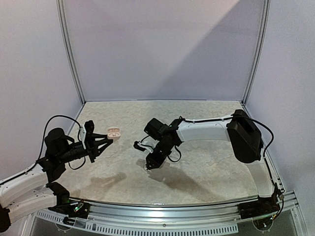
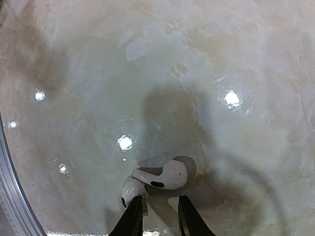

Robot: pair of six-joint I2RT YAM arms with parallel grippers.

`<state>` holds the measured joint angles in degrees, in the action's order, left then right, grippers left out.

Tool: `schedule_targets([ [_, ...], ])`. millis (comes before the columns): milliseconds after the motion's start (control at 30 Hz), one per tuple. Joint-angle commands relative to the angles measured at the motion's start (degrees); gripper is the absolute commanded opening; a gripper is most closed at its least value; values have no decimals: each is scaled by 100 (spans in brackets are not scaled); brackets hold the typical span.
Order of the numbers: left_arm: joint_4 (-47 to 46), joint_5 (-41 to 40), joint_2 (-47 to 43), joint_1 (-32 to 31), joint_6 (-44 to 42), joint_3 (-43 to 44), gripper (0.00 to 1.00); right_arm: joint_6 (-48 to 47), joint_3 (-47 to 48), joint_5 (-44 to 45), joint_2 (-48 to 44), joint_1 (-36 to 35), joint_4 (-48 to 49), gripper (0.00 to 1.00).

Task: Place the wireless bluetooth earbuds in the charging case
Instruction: Pick up the right earbud from the center of the board.

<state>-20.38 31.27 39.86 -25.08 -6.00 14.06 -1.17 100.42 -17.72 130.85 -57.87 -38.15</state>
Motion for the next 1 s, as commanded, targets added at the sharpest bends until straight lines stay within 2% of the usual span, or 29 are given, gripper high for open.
schedule_targets([
  [0, -120, 81, -22, -41, -113, -123, 0, -58, -108, -56, -62, -122, -23, 26],
  [433, -98, 99, -39, -45, -175, -132, 0, -124, 78, -19, 90, -263, -61, 32],
  [767, -89, 112, -52, -41, -222, -150, 0, -198, 319, 56, 247, -302, -144, 31],
  [967, -89, 132, -46, -43, -252, -160, 0, -492, 604, 172, 287, -408, -461, 36],
])
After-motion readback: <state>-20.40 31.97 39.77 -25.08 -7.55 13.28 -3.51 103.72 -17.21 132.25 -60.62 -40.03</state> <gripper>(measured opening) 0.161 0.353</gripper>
